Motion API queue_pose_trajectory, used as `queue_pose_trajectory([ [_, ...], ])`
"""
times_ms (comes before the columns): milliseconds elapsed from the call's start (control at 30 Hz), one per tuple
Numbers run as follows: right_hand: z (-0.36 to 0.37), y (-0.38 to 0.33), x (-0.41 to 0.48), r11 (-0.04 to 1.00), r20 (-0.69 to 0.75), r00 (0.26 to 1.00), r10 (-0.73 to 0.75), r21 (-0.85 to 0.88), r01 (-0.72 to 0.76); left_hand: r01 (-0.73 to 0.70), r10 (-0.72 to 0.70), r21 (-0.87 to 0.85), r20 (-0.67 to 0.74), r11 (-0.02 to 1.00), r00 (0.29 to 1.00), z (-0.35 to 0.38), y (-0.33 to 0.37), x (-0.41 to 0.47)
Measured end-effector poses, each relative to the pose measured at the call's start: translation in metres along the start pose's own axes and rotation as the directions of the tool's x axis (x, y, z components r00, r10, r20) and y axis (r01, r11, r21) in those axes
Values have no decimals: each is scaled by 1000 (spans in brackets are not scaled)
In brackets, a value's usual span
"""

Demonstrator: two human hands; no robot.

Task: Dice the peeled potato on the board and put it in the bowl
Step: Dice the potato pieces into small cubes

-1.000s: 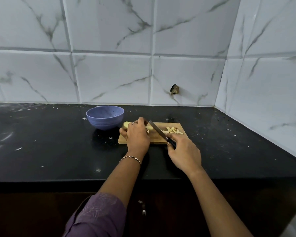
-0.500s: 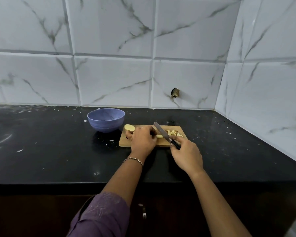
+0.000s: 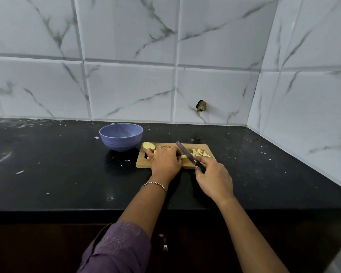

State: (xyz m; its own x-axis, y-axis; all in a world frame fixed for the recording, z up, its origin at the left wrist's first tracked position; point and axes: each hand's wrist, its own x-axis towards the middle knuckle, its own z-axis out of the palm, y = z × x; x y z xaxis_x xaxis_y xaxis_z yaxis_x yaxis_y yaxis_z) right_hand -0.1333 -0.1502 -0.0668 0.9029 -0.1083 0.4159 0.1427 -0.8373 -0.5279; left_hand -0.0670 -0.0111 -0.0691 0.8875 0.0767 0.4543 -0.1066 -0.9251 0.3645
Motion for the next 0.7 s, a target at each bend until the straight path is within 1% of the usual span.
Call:
queue_pose_trajectory([
  [67,0,-2,-1,999,-15,1000,-25,-46,24,-7,7,30,2,1000,1000,-1,0,-1],
  [200,7,-6,-5,978,-50,991,-126,-176,115,-5,5,18,10,1000,1000,-1,0,-1],
  [400,13,-8,-4,949,-41,981,-190,-265,172,-8,8,22,5,1000,1000,-1,0,-1],
  [533,13,-8,-5,941,-50,980,-193,-293,170,-11,11,-10,-2,1000,1000,1,-3,0],
  [700,12,-8,-5,954,-86,980,-178,-261,150,18,-19,-56,-15,998,1000,4,-5,2],
])
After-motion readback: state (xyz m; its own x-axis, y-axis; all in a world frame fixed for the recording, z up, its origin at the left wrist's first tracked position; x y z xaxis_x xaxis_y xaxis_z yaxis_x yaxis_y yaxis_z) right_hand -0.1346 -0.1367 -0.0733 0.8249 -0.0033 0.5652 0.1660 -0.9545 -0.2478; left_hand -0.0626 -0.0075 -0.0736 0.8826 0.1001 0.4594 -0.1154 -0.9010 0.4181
